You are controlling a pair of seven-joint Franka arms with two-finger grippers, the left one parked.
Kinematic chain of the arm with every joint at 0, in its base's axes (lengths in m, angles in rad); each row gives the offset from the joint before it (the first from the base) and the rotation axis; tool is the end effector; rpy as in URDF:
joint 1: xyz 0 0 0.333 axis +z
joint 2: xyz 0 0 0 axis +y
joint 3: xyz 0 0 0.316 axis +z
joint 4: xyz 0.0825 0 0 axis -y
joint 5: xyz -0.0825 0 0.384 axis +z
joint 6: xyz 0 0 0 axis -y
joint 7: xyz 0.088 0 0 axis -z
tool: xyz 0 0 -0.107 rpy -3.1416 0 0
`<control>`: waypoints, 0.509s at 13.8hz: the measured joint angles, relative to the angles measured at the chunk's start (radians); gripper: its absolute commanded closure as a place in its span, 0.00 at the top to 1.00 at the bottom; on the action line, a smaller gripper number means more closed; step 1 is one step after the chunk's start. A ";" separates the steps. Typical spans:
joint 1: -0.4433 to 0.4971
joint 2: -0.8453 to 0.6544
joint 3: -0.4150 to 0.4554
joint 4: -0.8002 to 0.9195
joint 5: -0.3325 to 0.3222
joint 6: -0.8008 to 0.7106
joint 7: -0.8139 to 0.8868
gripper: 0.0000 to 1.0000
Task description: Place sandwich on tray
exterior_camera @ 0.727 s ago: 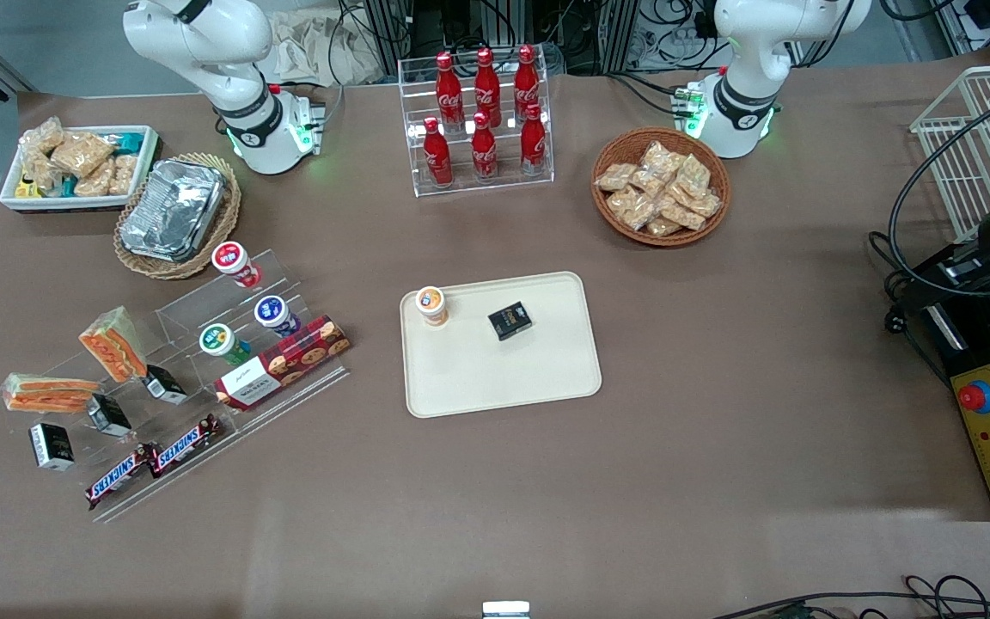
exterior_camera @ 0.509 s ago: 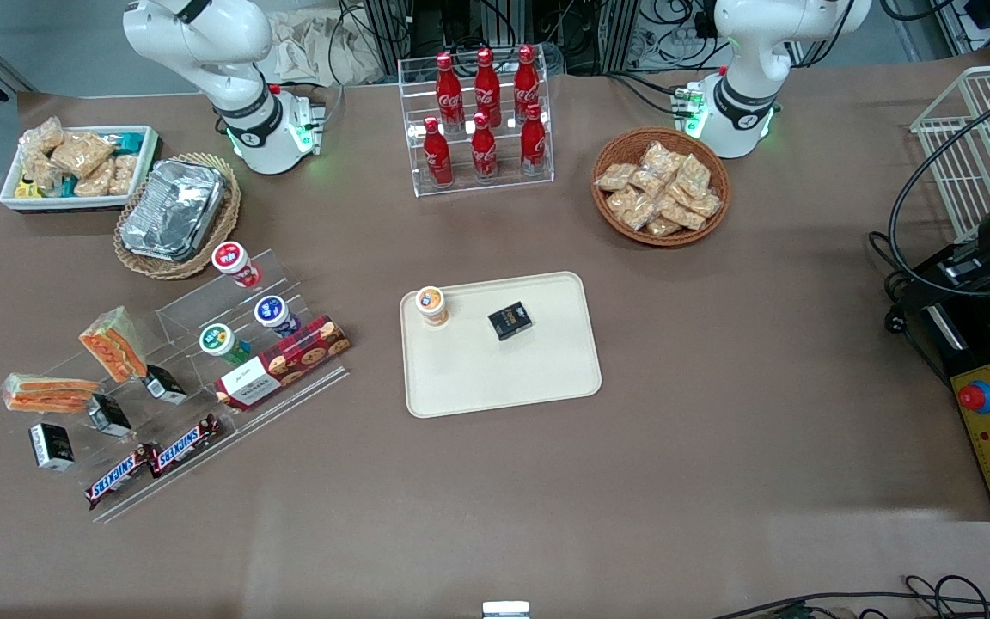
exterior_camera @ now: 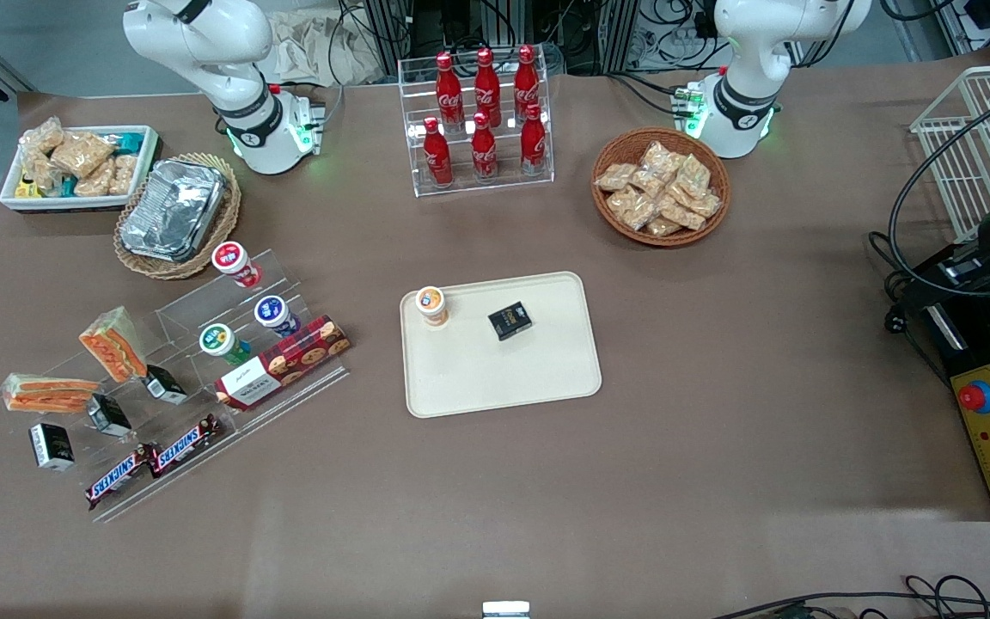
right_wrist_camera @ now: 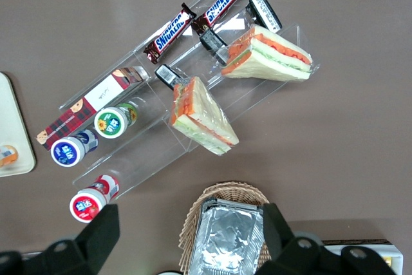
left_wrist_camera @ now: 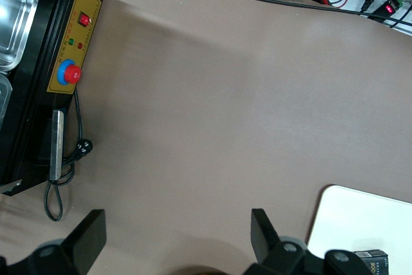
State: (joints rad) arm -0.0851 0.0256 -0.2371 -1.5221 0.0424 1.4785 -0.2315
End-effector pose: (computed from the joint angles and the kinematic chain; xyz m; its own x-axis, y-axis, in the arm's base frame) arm 0.5264 -0.1687 0.6258 0.9945 -0.0866 -0.0582 -0.0896 -0.9947 -0.0511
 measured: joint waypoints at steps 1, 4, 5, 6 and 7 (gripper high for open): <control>0.000 0.002 -0.003 0.000 0.000 0.004 0.025 0.99; -0.001 0.007 -0.013 0.000 -0.004 0.043 0.179 0.99; -0.001 0.009 -0.013 0.000 -0.012 0.055 0.244 0.99; -0.002 0.014 -0.015 0.000 -0.016 0.060 0.319 0.99; -0.002 0.023 -0.021 -0.001 -0.017 0.062 0.405 0.99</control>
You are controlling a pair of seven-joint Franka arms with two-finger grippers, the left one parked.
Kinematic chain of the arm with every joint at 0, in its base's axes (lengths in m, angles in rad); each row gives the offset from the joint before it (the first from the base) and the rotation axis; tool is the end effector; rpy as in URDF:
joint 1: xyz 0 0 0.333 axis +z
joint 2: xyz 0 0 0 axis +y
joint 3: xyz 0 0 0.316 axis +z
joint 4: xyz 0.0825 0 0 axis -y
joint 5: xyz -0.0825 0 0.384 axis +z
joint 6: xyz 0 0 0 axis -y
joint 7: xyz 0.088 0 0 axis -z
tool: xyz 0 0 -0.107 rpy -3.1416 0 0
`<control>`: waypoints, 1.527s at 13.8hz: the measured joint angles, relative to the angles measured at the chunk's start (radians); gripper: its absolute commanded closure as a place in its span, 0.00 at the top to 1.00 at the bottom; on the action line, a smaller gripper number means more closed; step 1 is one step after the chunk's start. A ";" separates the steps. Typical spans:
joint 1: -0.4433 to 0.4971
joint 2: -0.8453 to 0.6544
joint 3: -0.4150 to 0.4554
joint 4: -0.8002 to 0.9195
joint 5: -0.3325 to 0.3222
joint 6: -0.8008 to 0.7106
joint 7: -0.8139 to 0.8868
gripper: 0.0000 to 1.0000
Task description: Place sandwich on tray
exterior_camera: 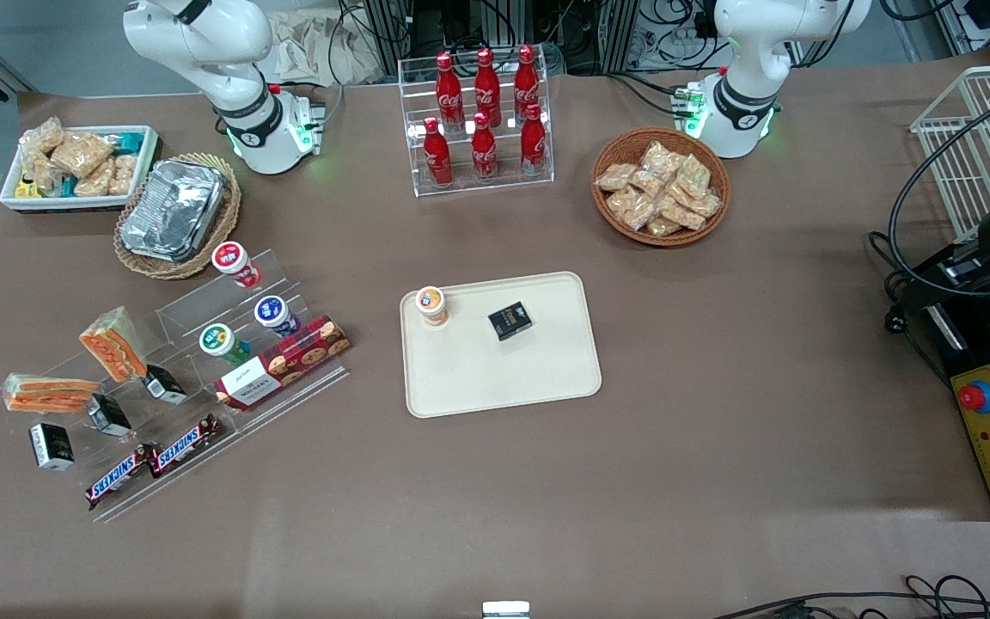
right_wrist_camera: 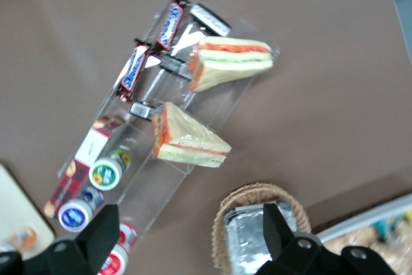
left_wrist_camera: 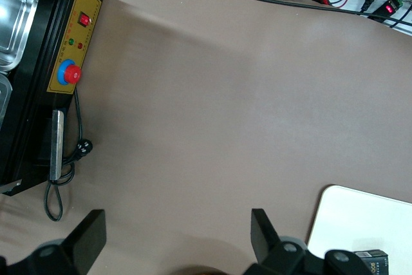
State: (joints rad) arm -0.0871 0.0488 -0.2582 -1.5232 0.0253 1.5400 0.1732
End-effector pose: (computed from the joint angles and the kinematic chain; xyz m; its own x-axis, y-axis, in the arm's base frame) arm 0.5348 -0.1855 0.6178 0.8684 -0.4948 -0.0321 -0.4952 -0.8687 -0.0074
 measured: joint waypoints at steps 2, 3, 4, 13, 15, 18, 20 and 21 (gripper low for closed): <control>-0.001 0.034 -0.023 -0.002 0.000 0.015 0.177 0.99; -0.001 0.056 -0.031 -0.002 0.000 0.031 0.263 0.99; -0.002 0.078 -0.034 -0.003 0.000 0.051 0.350 0.99; -0.082 0.269 -0.050 0.046 0.014 0.309 0.847 0.99; -0.105 0.298 -0.050 0.057 0.060 0.345 0.932 0.99; -0.120 0.328 -0.050 0.062 0.105 0.394 1.054 0.99; -0.120 0.345 -0.048 0.064 0.140 0.403 1.085 0.99; -0.120 0.353 -0.047 0.064 0.168 0.404 1.095 0.99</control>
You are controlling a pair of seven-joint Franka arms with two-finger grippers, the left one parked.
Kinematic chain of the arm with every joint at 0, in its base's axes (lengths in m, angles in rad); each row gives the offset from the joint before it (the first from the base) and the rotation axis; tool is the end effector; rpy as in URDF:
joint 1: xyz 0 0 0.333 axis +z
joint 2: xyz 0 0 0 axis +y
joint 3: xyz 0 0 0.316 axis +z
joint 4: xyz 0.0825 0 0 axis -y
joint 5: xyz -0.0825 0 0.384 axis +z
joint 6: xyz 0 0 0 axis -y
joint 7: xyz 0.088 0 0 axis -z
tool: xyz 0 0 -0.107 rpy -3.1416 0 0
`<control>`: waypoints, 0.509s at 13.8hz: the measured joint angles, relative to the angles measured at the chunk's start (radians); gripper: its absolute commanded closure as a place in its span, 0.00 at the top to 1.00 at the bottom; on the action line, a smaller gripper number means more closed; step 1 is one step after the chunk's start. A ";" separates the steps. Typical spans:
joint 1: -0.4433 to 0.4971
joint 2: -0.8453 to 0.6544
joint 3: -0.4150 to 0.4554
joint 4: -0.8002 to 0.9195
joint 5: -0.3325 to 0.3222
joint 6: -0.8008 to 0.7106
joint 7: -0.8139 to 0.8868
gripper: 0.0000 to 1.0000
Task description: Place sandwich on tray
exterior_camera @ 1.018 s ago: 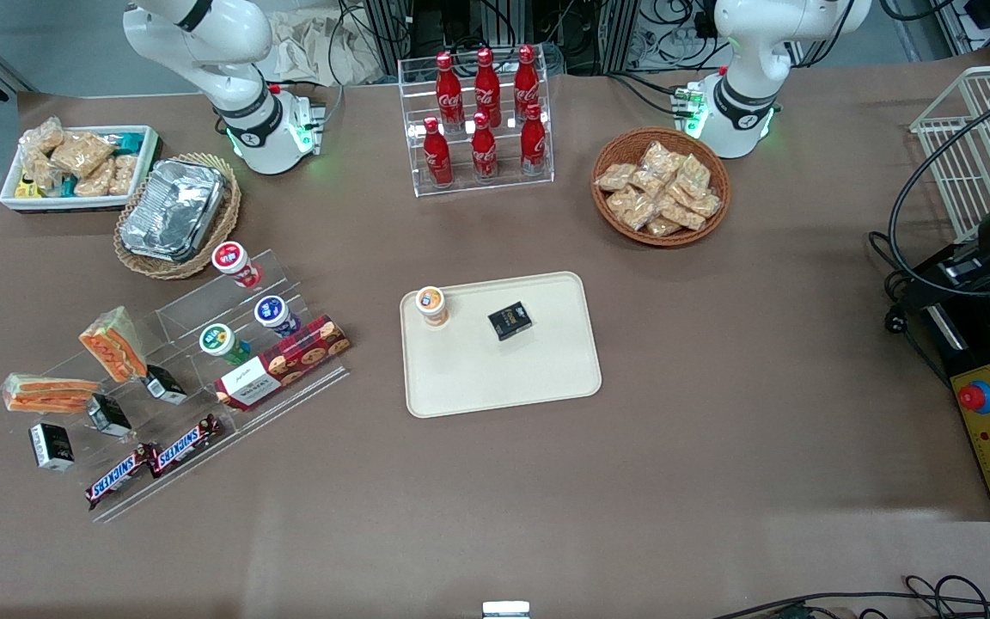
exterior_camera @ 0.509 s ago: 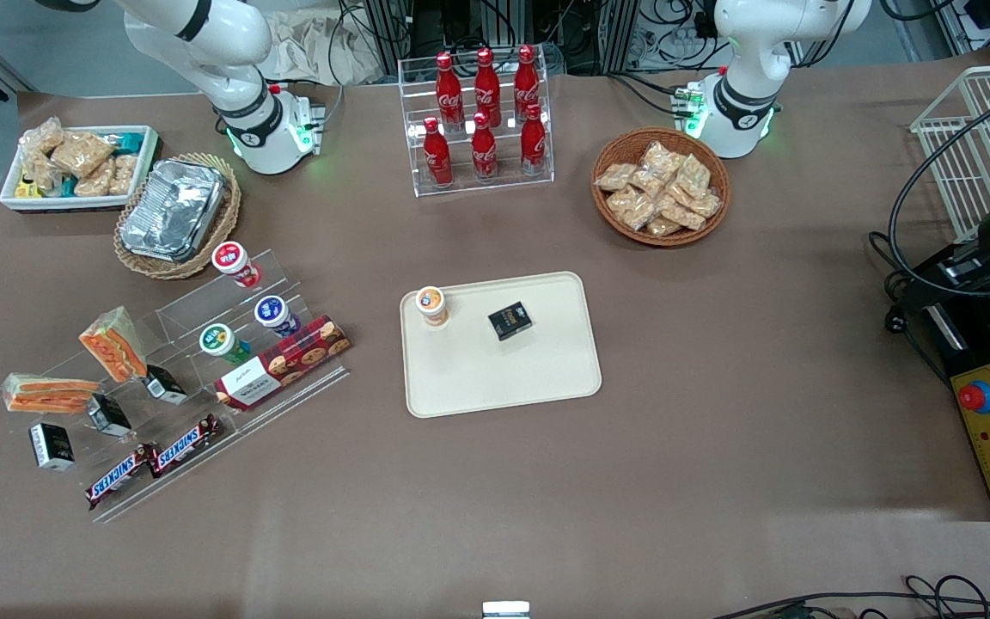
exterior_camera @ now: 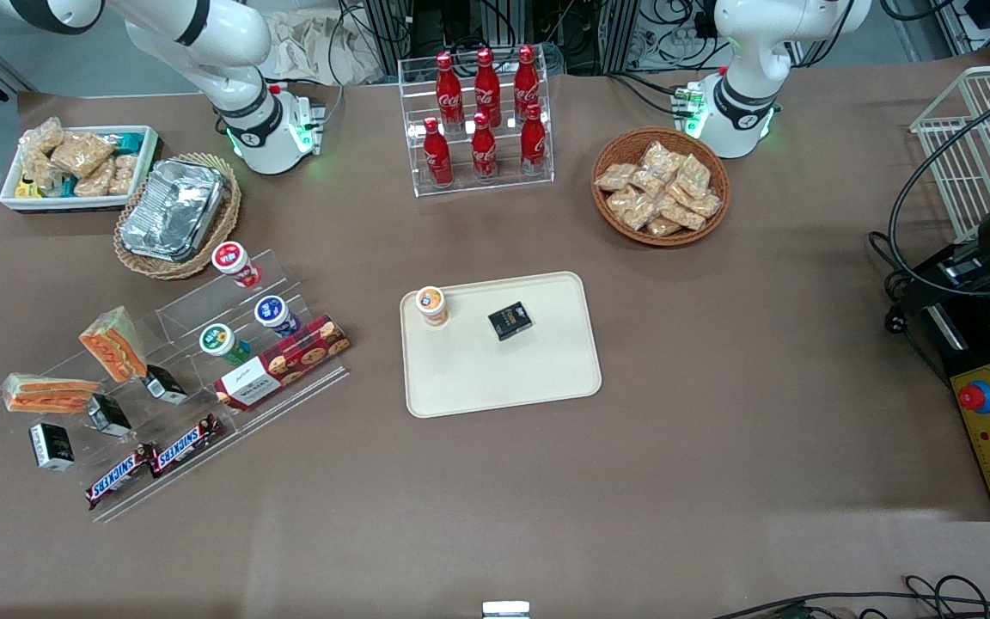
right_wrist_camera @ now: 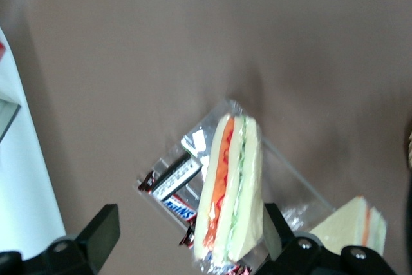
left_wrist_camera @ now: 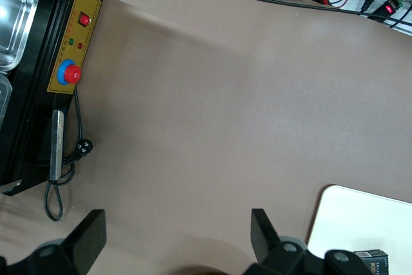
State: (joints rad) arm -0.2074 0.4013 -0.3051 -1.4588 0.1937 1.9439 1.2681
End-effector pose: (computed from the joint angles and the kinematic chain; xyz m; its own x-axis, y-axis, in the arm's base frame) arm 0.6190 -0.2964 0.4721 -0.2378 -0.9707 -0.0356 -0.9636 0.2404 -0.1173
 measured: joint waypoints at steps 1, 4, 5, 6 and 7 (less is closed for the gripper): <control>0.000 0.007 0.000 0.001 0.029 0.000 0.007 0.99; 0.000 0.033 0.000 0.001 0.071 0.001 0.032 0.99; 0.000 0.042 0.001 0.001 0.073 0.001 0.044 0.99; 0.000 0.051 0.002 0.001 0.073 0.001 0.051 0.99; 0.000 0.058 0.003 0.001 0.073 0.002 0.056 0.99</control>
State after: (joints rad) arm -0.2074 0.4597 -0.3021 -1.4575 0.2670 1.9456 1.3245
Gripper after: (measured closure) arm 0.009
